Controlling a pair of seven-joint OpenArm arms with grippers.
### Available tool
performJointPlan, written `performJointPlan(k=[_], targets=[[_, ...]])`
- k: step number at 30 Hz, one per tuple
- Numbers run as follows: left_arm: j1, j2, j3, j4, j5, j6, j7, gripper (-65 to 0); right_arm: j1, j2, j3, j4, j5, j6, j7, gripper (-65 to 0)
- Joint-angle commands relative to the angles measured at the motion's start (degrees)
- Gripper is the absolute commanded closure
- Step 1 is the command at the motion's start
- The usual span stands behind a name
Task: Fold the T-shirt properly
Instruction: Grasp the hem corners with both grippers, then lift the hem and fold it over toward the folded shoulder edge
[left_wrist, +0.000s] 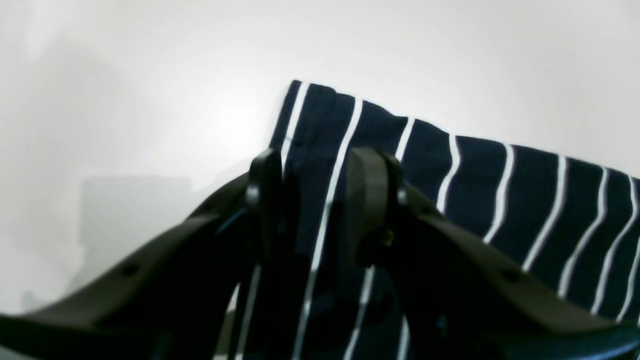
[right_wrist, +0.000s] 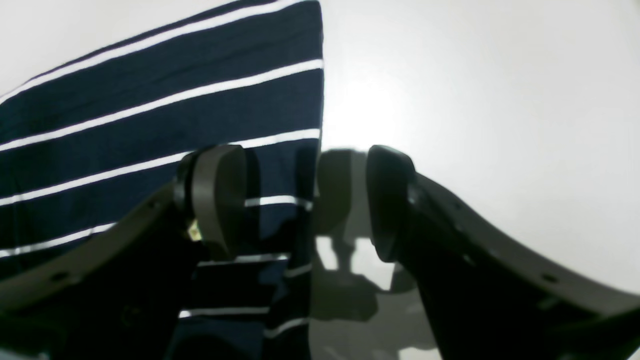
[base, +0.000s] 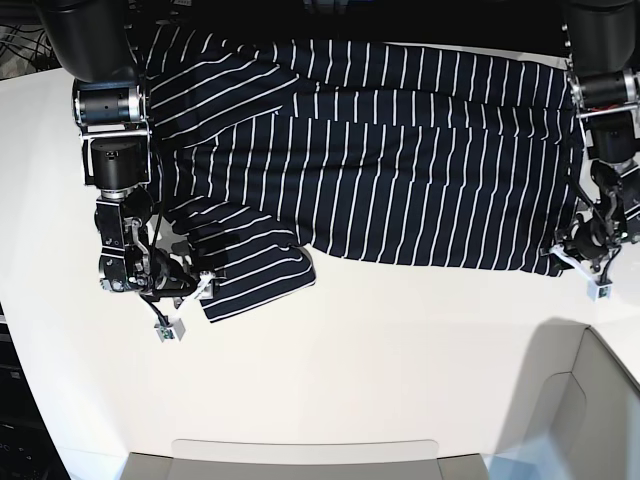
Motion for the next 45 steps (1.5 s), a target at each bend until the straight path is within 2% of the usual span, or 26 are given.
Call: performJointPlan(k=[1, 11, 15, 16, 20, 22, 27, 29, 35, 40, 45], targets=[[-1.8, -1.4, -0.1, -0.2, -0.3, 0.2, -1.7, -22.9, 1.4, 0.1, 0.1, 0.6, 0.2, 0.1, -0.3, -37.4], [-1.6, -1.4, -0.1, -2.1, -0.2, 0.2, -3.4, -22.9, 1.4, 0.1, 0.1, 0.6, 0.2, 0.1, -0.3, -37.4], [-1.7, -0.8, -0.1, -2.2, 5.3, 0.2, -3.1, -22.9, 1.4, -0.2, -1.1, 0.6, 0.2, 0.1, -0.4, -37.3], [-1.6, 0.0, -0.2, -2.2, 6.8, -0.6, -3.1, -22.9, 1.4, -0.4, -2.9, 0.6, 0.2, 0.1, -0.4, -37.3], [-1.4, 2.0, -0.2, -2.9, 10.4, -9.3, -2.2, -22.1, 1.7, -0.6, -8.2, 0.6, 0.3, 0.1, -0.4, -34.5], [-1.8, 2.6, -0.6, -5.9, 10.9, -10.6, -2.1, -18.2, 2.0, -0.8, -8.9, 0.6, 0.3, 0.1, -0.4, -29.0], [-3.1, 3.4, -0.6, -10.7, 11.0, -10.5, -4.5, 0.0, 3.1, -0.8, -9.2, 0.5, 0.3, 0.0, -0.4, -8.9], [-3.2, 3.4, -0.6, -10.7, 11.0, -10.5, -4.7, 0.0, 3.6, -0.8, -8.8, -0.1, 0.3, -0.1, -0.4, -0.8], [-4.4, 3.3, -0.7, -10.7, 11.0, -10.5, -5.0, 0.0, 10.6, -0.8, -9.2, -9.2, 0.3, 0.0, 1.0, 0.0], [-7.5, 3.3, -3.9, -10.7, 11.0, -3.6, -5.0, 0.0, 15.8, -0.8, -9.4, -15.9, 0.2, 0.1, 7.8, 0.0], [-10.6, 3.3, -7.7, -10.7, 11.0, -2.3, -5.0, 0.0, 21.7, -0.8, -9.4, -20.4, 0.2, 0.1, 9.5, 0.0]])
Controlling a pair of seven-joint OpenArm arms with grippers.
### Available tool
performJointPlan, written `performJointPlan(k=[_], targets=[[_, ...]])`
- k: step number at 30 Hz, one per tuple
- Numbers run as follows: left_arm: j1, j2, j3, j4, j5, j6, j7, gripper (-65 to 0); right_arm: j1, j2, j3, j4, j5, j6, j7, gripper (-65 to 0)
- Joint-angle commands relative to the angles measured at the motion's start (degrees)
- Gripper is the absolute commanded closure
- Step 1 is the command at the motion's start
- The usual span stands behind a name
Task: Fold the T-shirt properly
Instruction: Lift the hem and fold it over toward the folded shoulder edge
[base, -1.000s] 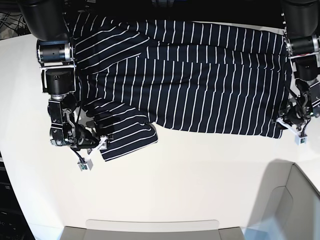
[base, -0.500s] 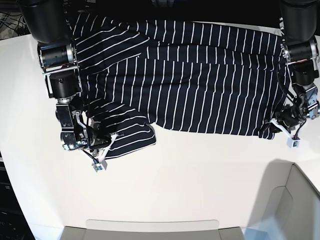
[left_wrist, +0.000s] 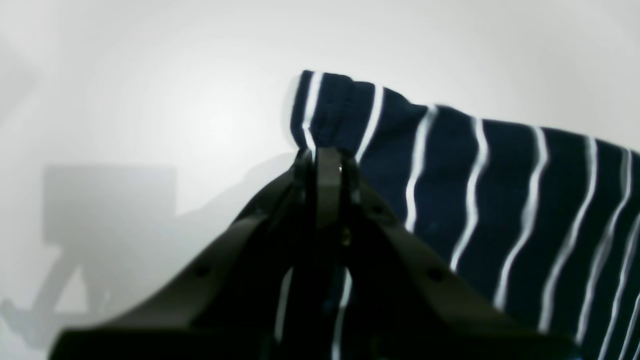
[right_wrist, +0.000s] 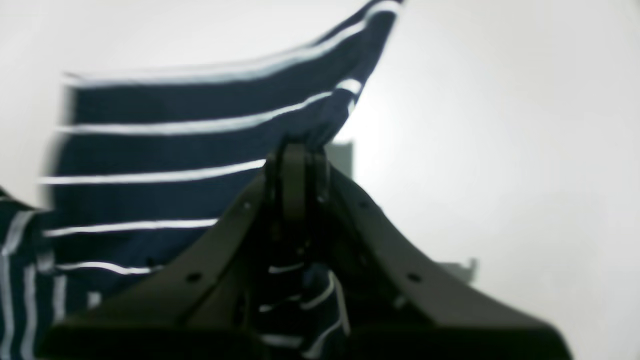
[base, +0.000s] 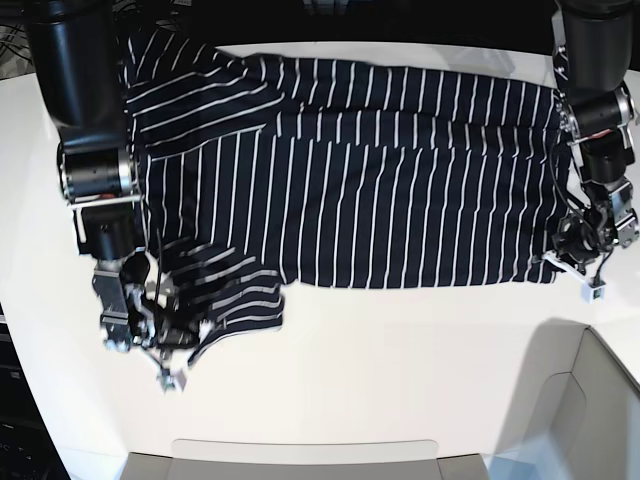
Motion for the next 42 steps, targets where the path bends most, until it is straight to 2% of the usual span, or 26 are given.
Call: performJointPlan(k=[1, 9, 14, 19, 22, 25, 28, 33, 36, 42], targets=[[-2.7, -1.3, -0.4, 0.9, -0.4, 0.1, -1.1, 0.0, 3.6, 0.2, 0.1, 1.0, 0.3, 0.1, 2.4, 0.0], [-3.1, -2.8, -0.6, 1.0, -0.5, -0.3, -0.5, 0.0, 7.5, 0.0, 0.1, 1.1, 0.3, 0.1, 2.1, 0.0], [-2.7, -2.9, -0.4, 1.1, -0.5, -0.5, -0.5, 0.0, 5.1, 0.1, 0.1, 7.2, 0.5, 0.1, -5.1, 0.0], [-2.7, -2.9, -0.5, 1.1, -0.6, -8.2, 0.1, 0.0, -2.2, 0.5, 0.7, 24.4, 0.6, 0.1, -13.2, 0.0], [-2.8, -2.9, -0.6, 1.4, -0.6, -9.2, 2.3, 0.0, -5.4, 0.6, 0.7, 33.4, 0.6, 0.1, -17.9, 0.0], [-2.3, -3.0, -0.6, 6.3, -0.6, -9.2, 4.0, 0.0, -8.3, 0.6, 3.0, 40.2, 0.5, 0.1, -21.1, 0.0], [1.6, -3.0, -0.9, 12.7, -0.7, -9.2, 7.7, 0.0, -10.5, 0.6, 5.9, 44.5, 0.5, 0.1, -24.2, 0.0], [9.0, -2.6, -9.6, 27.3, -0.6, -9.2, 14.8, 0.0, -13.7, 2.0, 6.3, 50.0, 0.6, 0.1, -27.3, 0.0], [12.6, -2.5, -10.7, 34.4, -0.6, -9.2, 19.6, 0.0, -15.6, 2.3, 6.3, 53.4, 0.7, 0.1, -29.0, 0.0], [17.7, -1.8, -11.2, 40.8, -0.6, -9.2, 21.3, 0.0, -19.9, 3.2, 6.4, 61.8, 0.7, 0.1, -32.7, 0.0]])
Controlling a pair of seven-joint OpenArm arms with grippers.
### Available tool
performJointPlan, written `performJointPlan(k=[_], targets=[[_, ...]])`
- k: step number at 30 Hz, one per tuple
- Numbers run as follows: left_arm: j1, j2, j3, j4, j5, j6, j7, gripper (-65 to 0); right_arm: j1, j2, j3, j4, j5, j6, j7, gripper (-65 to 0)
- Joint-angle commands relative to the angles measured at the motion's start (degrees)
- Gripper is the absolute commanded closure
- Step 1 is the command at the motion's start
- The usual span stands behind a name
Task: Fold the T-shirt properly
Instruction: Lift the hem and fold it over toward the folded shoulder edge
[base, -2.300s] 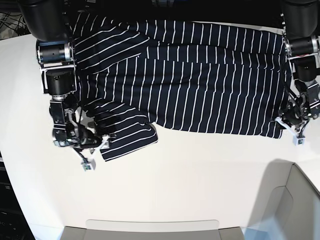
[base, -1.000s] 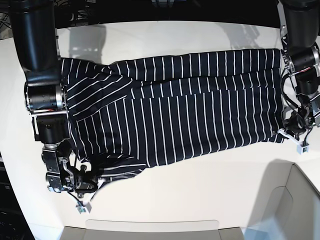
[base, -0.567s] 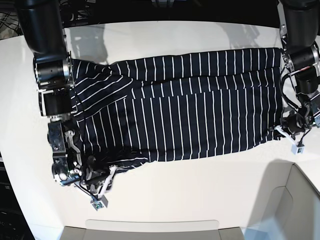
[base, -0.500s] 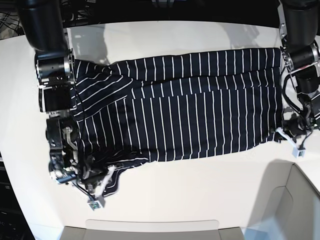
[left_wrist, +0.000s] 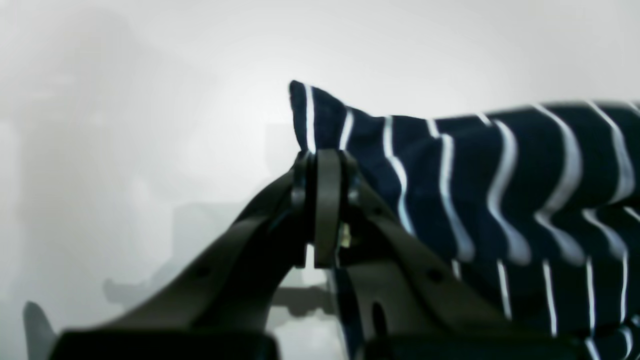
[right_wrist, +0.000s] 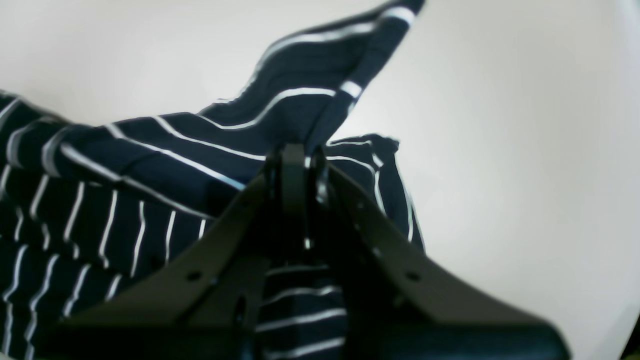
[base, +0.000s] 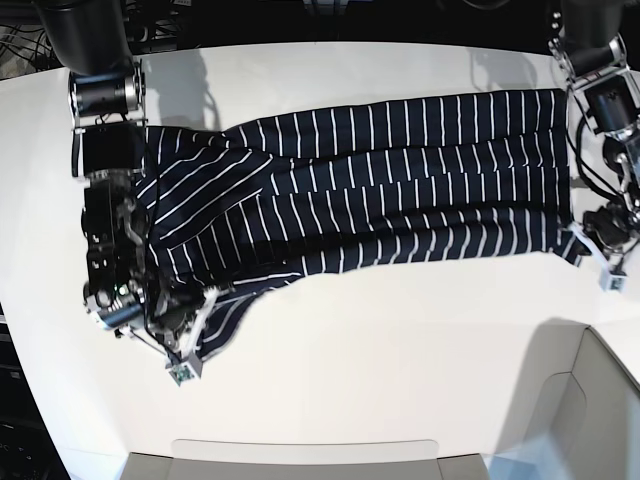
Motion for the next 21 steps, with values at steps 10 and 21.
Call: performJointPlan(k=[10, 21], targets=[[5.3, -1.4, -0.5, 10.7, -0.3, 0.1, 6.1, 0.0, -2.1, 1.6, 4.1, 9.9, 0.2, 0.1, -6.0, 0.0], [11.1, -1.4, -3.8, 21.0, -0.3, 0.1, 14.7, 0.0, -6.1, 3.7, 4.2, 15.9, 0.3, 0.1, -9.1, 0.0]])
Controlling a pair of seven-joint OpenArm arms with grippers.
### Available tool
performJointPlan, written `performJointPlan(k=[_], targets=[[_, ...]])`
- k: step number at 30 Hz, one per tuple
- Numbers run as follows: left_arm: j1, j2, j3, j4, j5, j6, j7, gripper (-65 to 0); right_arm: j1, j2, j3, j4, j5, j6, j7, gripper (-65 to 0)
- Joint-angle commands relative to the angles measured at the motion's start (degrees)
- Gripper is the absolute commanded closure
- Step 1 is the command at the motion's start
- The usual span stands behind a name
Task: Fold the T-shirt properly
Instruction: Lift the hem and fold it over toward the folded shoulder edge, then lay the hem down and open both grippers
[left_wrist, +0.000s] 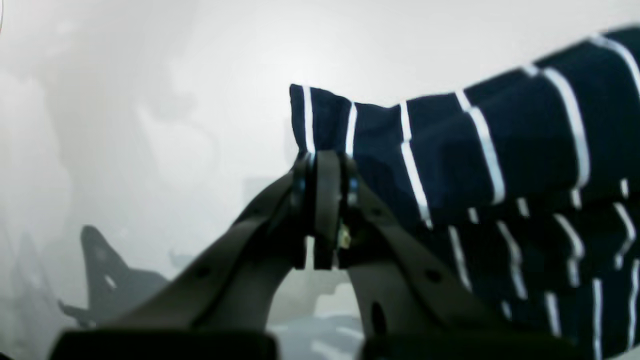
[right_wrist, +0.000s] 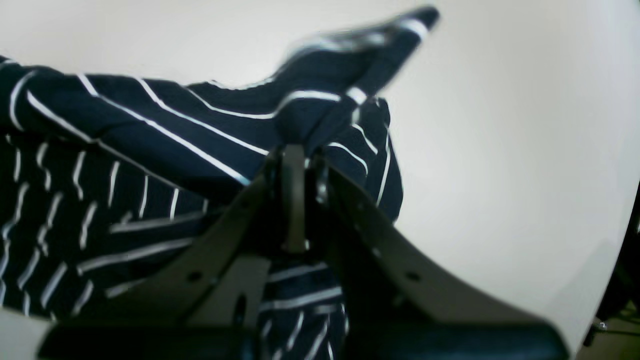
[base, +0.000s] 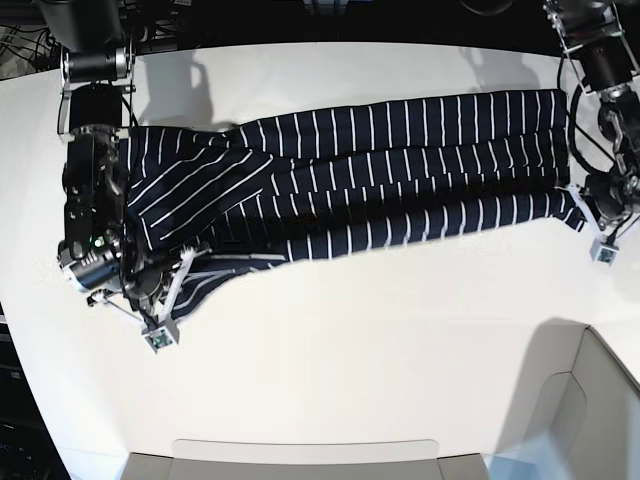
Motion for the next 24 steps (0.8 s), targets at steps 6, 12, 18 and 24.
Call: performJointPlan(k=[6, 12, 18, 24], targets=[[1.6, -1.7, -3.5, 4.5, 0.7, 0.1, 3.7, 0.0, 1.1, 1.4, 0.3, 5.4, -0.2, 0.2, 0.5, 0.0], [4.9, 1.0, -3.6, 7.5, 0.9, 0.1, 5.5, 0.0, -1.1, 1.5, 0.3, 6.6, 1.6, 0.2, 0.5, 0.0], [8.0, 2.3, -3.7, 10.5, 0.9, 0.1, 7.0, 0.0, -5.9, 2.8, 3.8, 9.5, 6.1, 0.2, 0.5, 0.0], [10.2, 2.8, -3.7, 12.0, 0.9, 0.1, 9.3, 0.0, -13.2, 5.2, 4.9, 13.3, 7.1, 0.2, 0.5, 0.0]])
